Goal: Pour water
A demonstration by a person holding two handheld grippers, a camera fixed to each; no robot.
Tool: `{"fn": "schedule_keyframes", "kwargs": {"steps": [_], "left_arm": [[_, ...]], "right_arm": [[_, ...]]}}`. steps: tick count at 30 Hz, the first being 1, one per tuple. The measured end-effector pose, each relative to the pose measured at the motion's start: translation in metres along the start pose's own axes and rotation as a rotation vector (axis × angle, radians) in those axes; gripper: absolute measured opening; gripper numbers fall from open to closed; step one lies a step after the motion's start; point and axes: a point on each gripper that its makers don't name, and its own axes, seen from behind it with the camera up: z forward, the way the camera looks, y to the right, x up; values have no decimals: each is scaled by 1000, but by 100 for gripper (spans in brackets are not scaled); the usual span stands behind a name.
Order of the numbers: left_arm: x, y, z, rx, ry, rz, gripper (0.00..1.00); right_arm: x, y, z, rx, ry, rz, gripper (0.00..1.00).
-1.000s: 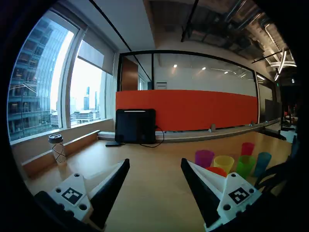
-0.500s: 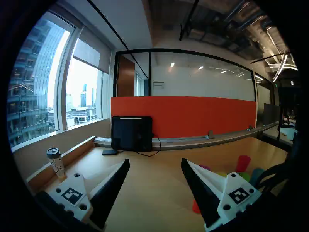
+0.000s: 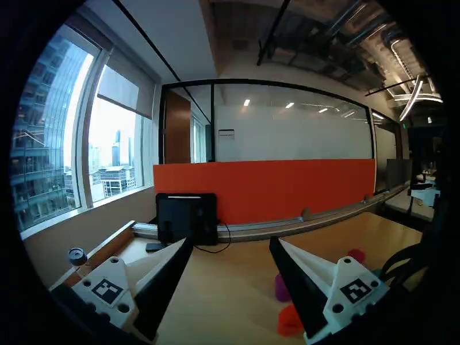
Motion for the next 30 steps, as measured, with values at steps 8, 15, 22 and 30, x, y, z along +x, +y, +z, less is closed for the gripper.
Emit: {"fn": "schedule_keyframes", "kwargs": {"steps": [8, 15, 22, 30], "left_arm": [[30, 5, 8, -35, 5, -9, 99], [35, 22, 12, -120, -8, -21, 99], [37, 43, 13, -224, -24, -13, 99], [41, 70, 10, -352, -22, -27, 99]], "right_arm": [[30, 0, 6, 17, 21, -15, 100], [31, -2, 7, 58, 12, -18, 100], [31, -21, -2, 173, 6, -27, 100], [41, -36, -15, 266, 31, -36, 100]]}}
